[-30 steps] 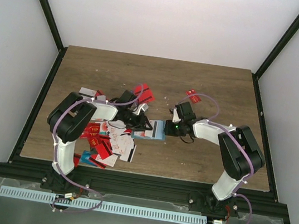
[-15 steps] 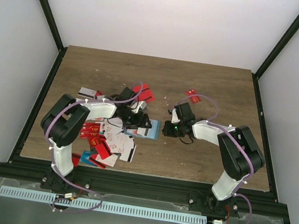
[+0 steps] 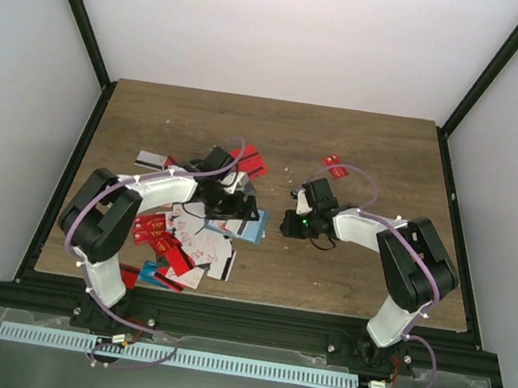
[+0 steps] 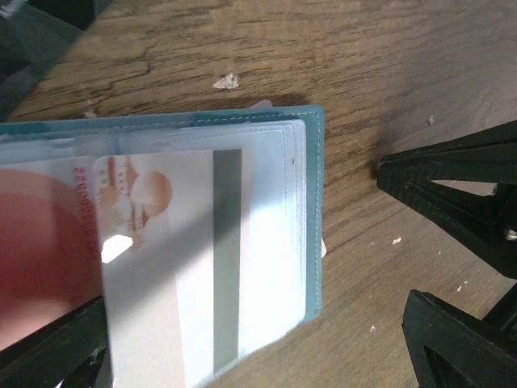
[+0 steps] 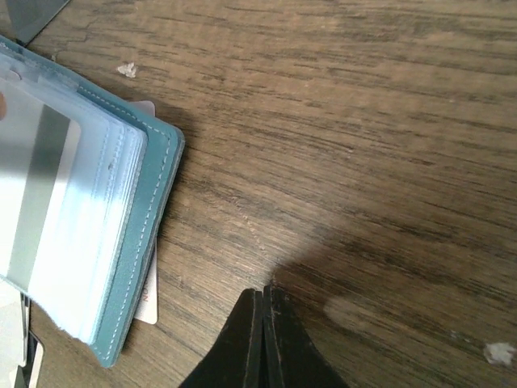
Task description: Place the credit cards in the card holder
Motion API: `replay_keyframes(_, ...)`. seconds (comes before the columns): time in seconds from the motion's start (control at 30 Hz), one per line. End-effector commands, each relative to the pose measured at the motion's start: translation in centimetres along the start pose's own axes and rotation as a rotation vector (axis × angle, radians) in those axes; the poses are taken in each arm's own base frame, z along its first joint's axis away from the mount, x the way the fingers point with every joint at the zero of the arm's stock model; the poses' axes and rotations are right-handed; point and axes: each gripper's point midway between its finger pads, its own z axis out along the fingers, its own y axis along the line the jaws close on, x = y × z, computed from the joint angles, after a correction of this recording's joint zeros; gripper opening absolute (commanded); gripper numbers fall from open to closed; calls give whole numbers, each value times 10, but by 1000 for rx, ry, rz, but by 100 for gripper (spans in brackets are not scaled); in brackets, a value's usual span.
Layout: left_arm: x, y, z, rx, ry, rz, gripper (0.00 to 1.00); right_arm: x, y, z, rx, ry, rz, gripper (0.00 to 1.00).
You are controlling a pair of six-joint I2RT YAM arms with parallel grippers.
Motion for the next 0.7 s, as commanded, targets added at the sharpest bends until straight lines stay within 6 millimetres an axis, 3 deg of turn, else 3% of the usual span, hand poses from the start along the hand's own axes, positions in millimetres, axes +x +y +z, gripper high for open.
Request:
replay_keyframes(0.0, -6, -5, -26, -73, -39, 63, 98, 5, 8, -5, -18, 20, -10, 1)
replay_keyframes(0.2, -9, -8, -43, -110, -68, 115, 100, 2, 11, -7, -24, 16, -11, 1)
replay_keyframes(0.27, -11, -1, -44, -149, -77, 126, 98, 1, 13, -8, -32, 14, -11, 1)
replay_keyframes(0.47, -9, 18, -30, -208, -52, 121, 60, -6, 34, -16, -121, -8, -22, 1)
replay_keyframes(0.67, -5, 29, -16, -223, -30, 107, 47, -11, 56, -15, -182, -9, -34, 1)
